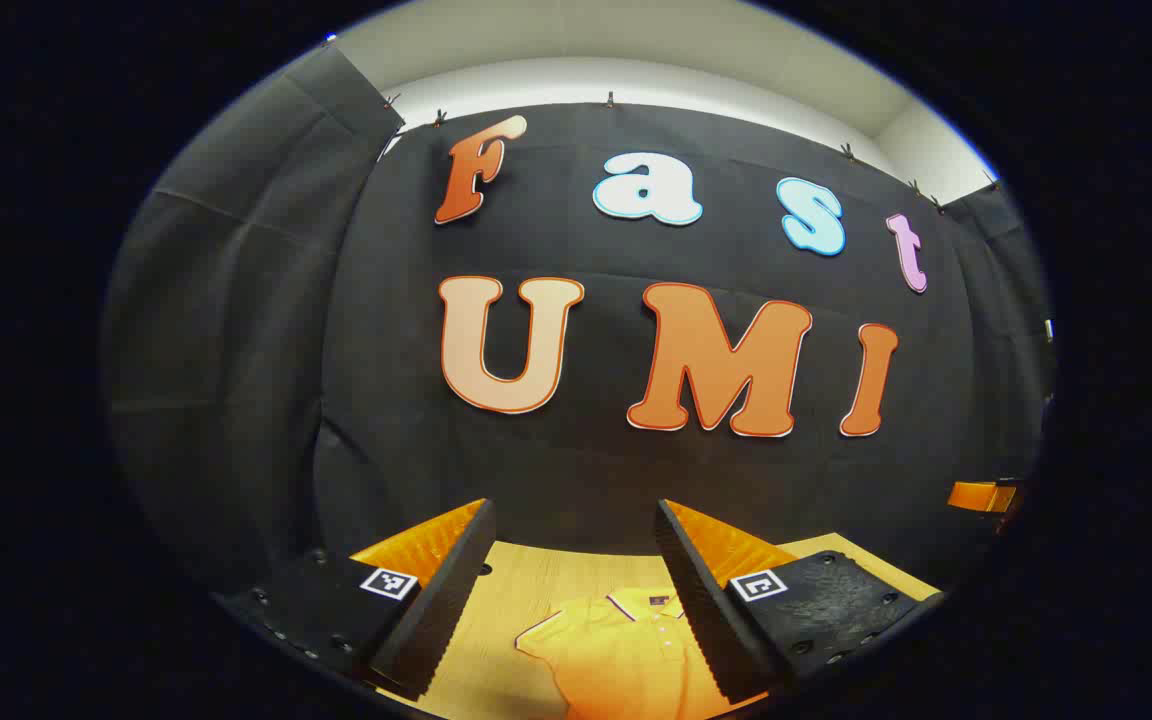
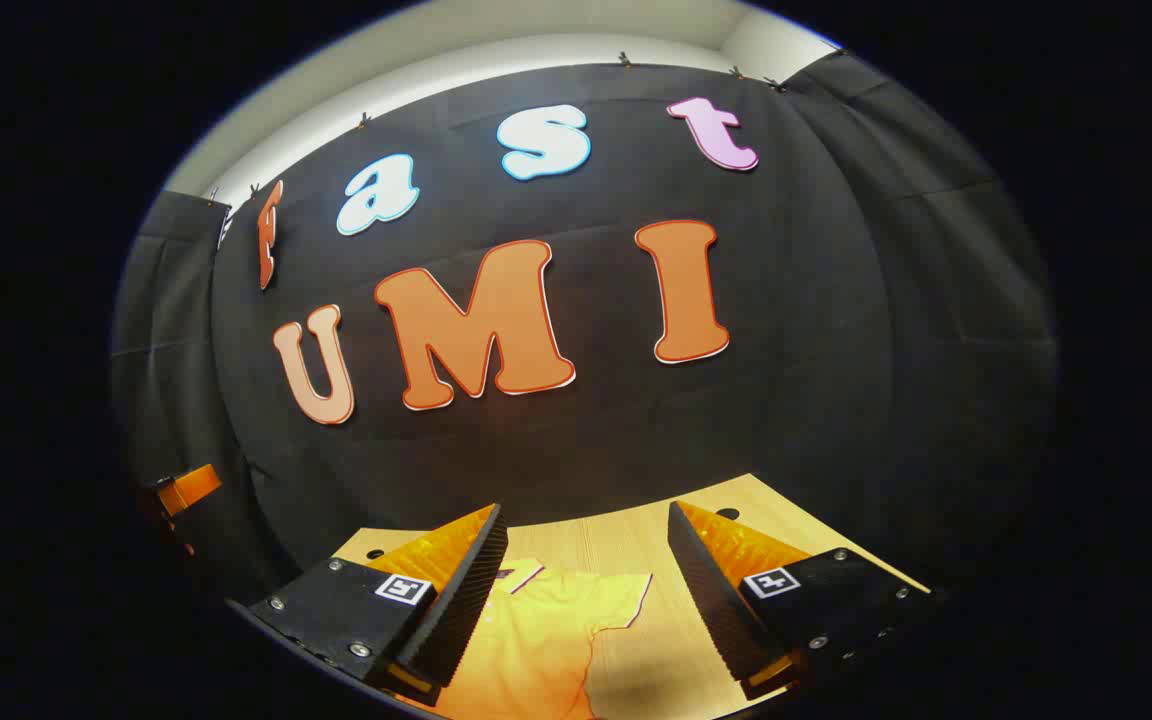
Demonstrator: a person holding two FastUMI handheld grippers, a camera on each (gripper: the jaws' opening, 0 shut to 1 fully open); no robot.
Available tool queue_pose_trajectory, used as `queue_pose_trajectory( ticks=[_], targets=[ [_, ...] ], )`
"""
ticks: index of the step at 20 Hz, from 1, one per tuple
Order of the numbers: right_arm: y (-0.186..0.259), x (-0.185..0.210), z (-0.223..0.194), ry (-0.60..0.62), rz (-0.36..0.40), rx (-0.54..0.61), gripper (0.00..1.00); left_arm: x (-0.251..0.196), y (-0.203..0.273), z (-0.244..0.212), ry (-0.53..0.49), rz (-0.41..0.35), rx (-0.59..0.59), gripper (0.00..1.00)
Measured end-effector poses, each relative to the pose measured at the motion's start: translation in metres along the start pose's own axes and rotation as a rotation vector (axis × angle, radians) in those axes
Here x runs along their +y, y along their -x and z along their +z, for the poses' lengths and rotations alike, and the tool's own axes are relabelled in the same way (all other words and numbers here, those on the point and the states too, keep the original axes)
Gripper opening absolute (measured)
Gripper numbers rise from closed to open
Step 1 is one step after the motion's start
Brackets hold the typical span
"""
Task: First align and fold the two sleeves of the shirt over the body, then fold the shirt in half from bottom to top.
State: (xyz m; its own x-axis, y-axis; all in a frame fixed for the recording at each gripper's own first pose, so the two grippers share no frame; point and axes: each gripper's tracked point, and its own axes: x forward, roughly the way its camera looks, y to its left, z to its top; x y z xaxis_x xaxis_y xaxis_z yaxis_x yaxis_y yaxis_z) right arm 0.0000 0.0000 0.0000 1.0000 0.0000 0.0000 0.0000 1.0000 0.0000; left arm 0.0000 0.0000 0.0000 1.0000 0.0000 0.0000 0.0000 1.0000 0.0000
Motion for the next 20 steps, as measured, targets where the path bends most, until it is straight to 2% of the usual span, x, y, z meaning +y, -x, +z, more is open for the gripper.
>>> queue_pose_trajectory(
  ticks=[1, 5, 11, 15, 20],
  targets=[
    [-0.004, -0.006, 0.002, 0.008, 0.012, 0.006, 1.0, -0.003, 0.001, 0.003, -0.008, 0.016, -0.01, 0.98],
    [-0.017, -0.037, 0.003, 0.02, 0.01, 0.022, 0.98, -0.016, 0.005, -0.002, 0.016, 0.07, -0.005, 0.98],
    [-0.028, -0.042, -0.009, 0.016, 0.054, 0.092, 0.98, -0.016, -0.001, -0.01, 0.008, 0.116, 0.02, 0.98],
    [-0.037, -0.043, -0.011, 0.016, 0.021, 0.104, 0.98, -0.016, -0.015, -0.009, 0.011, 0.081, 0.027, 0.98],
    [-0.047, -0.03, -0.016, 0.026, -0.017, 0.119, 0.98, -0.004, -0.036, -0.002, -0.065, 0.05, 0.016, 0.98]
  ],
)
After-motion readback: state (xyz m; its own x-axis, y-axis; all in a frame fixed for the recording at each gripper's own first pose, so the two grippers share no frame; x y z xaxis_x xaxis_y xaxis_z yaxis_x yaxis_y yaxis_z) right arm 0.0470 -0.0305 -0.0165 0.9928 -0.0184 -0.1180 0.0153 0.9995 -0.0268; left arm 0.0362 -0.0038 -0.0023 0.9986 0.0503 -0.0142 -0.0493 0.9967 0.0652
